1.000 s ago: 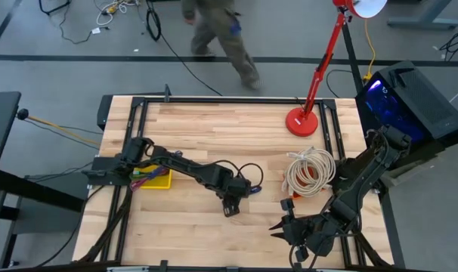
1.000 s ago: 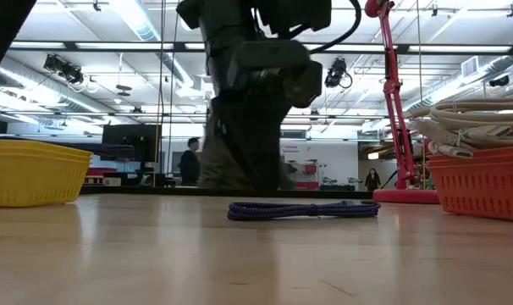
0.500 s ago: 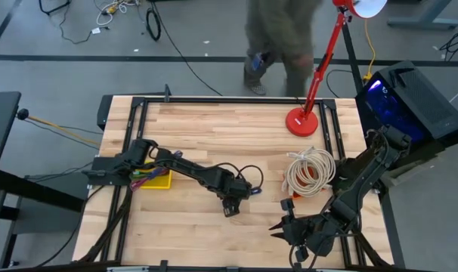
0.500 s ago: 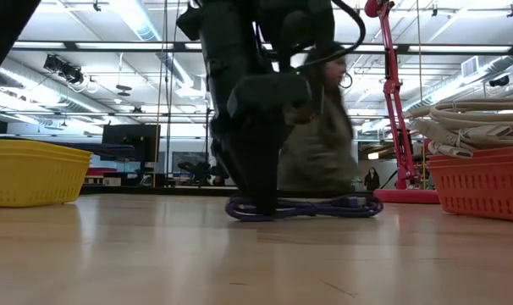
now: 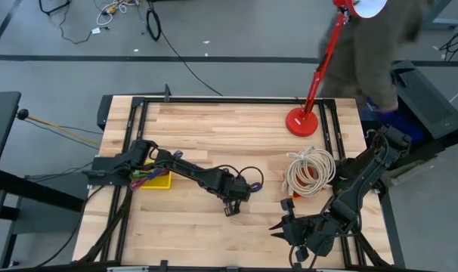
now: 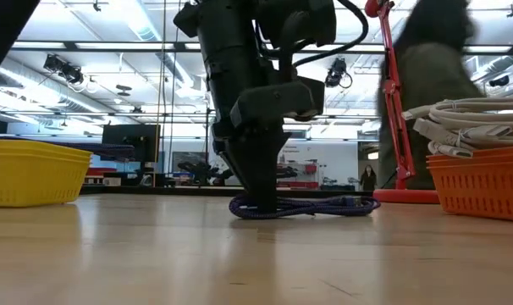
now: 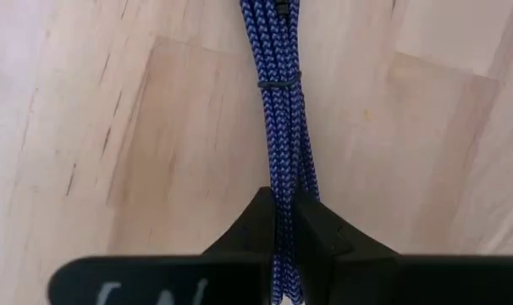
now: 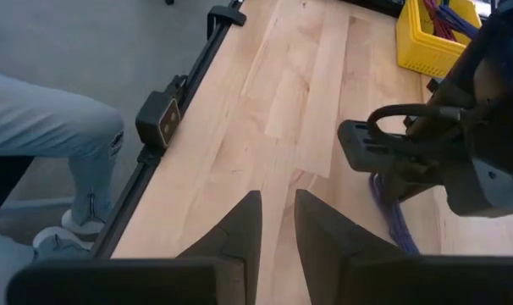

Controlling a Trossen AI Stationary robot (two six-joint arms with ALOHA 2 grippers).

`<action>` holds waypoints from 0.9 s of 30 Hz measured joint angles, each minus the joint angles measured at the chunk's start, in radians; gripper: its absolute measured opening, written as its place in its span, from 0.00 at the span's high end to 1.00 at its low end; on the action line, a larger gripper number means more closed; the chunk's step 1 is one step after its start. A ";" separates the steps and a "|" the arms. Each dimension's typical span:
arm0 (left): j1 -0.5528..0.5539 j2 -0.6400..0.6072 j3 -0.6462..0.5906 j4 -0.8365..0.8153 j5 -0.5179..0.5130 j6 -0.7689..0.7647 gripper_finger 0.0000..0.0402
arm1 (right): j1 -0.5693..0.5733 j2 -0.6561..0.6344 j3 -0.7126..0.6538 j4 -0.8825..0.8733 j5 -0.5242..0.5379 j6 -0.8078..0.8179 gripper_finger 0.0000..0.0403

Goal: Pick & Place USB Port
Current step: Put the black and purple charger cable into the yellow bin

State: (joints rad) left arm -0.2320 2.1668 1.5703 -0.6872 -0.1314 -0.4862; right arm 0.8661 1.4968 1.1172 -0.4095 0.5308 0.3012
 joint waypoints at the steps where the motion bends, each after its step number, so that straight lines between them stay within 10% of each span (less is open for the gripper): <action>1: -0.004 -0.005 -0.001 -0.010 -0.003 0.000 0.94 | 0.000 0.000 0.000 0.000 0.000 0.001 0.81; 16: -0.102 -0.266 -0.003 -0.359 -0.299 -0.157 0.95 | 0.000 0.000 0.000 -0.014 0.000 0.008 0.81; 27: -0.272 -0.484 -0.017 -0.875 -0.394 -0.652 0.95 | 0.000 0.000 0.000 -0.027 -0.018 0.023 0.81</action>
State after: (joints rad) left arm -0.5042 1.6826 1.5528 -1.5618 -0.5251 -1.1381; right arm 0.8661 1.4970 1.1172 -0.4362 0.5126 0.3241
